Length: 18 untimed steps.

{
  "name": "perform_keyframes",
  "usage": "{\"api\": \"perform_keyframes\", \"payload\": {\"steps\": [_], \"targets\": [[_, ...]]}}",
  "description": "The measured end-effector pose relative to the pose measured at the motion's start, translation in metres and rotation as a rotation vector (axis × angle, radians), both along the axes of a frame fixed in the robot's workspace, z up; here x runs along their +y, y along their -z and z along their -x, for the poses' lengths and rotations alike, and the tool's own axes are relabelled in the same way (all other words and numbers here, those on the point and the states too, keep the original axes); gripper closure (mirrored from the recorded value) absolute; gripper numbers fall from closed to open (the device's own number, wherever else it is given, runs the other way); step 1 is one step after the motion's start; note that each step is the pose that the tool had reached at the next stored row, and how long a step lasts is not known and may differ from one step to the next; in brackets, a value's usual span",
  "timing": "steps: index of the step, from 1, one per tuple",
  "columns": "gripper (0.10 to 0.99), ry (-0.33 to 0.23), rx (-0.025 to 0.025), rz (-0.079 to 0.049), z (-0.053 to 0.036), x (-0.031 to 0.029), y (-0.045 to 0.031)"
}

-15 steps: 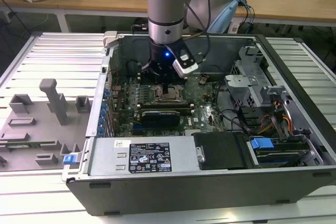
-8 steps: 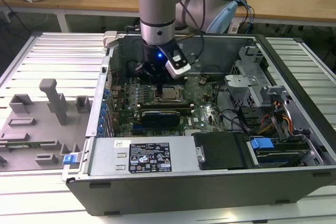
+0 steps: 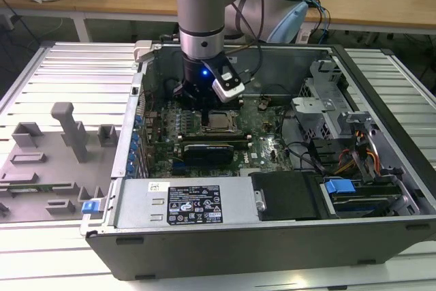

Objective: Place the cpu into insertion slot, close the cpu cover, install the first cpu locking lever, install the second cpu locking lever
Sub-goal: 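Close the cpu cover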

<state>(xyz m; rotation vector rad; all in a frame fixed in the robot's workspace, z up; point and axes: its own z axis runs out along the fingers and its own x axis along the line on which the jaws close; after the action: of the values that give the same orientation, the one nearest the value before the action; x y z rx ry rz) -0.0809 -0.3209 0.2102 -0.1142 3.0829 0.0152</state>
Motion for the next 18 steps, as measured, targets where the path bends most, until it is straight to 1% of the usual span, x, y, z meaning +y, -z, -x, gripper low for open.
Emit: {"api": "perform_keyframes", "payload": {"steps": [5,9,18], "targets": [[0.980,0.000,0.0002,0.000,0.0000,0.0013,0.0033],[0.980,0.000,-0.0001,0.000,-0.0005,0.0016,0.0036],[0.980,0.000,0.0000,0.000,-0.0055,0.0023,0.0041]]}}
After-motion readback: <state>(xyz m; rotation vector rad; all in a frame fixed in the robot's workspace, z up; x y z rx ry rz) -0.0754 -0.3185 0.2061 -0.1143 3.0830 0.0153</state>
